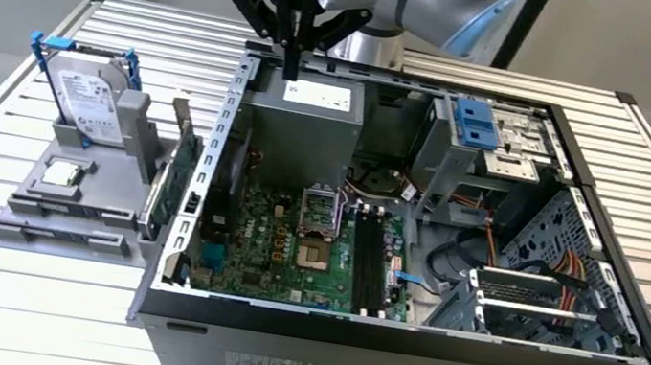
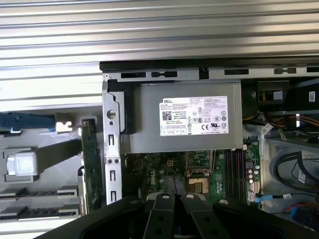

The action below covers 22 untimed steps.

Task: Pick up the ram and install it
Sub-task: 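Reach for the ram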

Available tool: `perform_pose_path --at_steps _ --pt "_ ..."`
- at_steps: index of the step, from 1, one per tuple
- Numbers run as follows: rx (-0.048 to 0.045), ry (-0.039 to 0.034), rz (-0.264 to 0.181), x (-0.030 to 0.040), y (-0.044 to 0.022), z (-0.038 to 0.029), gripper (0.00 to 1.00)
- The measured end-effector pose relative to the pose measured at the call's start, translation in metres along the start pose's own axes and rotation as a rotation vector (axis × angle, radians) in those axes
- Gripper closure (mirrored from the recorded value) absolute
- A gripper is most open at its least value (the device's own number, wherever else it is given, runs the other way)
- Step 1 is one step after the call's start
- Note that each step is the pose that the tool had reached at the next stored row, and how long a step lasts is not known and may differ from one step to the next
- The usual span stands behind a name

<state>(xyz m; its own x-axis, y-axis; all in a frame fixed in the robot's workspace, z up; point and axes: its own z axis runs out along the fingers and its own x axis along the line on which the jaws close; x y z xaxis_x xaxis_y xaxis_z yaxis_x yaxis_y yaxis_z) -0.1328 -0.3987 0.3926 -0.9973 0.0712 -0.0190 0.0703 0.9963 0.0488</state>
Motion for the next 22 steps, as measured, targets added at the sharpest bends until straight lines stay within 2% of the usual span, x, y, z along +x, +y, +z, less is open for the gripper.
perform_pose_path --at_steps 22 --pt "0.0001 0.0001 0.000 0.0299 -0.0021 -0.0007 1.00"
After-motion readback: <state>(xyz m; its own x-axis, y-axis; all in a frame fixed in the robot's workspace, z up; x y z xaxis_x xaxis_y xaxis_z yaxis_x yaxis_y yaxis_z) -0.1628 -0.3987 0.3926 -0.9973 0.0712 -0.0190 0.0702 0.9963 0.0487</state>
